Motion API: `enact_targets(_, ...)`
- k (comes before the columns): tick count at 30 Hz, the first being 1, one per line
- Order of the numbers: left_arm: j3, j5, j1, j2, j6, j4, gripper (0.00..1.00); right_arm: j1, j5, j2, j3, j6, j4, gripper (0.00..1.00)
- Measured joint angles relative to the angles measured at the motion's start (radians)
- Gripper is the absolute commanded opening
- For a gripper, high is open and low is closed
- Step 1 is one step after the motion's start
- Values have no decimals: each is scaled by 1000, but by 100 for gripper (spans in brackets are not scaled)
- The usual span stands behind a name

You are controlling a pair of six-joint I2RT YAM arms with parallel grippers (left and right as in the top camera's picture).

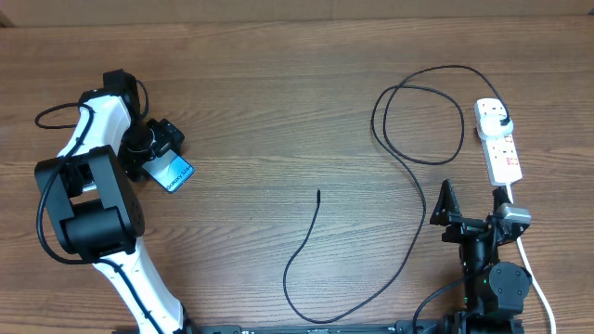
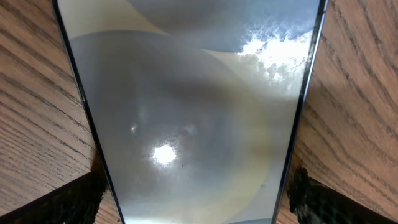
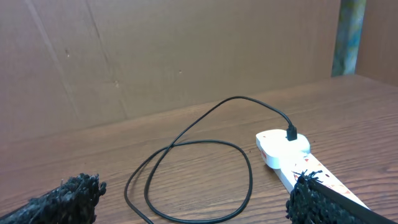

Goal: Plug charger to phone and switch on socket

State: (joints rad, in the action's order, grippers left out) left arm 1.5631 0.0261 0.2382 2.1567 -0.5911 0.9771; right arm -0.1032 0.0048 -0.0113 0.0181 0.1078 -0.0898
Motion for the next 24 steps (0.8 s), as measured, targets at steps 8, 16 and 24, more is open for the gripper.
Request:
enact_targets(8,0,0,0,0,0,0,99,0,0,0,0,0,0,100)
enact_targets(16,0,0,0,0,0,1,96,0,0,0,0,0,0,100)
enact_targets(24,0,0,4,0,4,7,88,0,0,0,0,0,0,100)
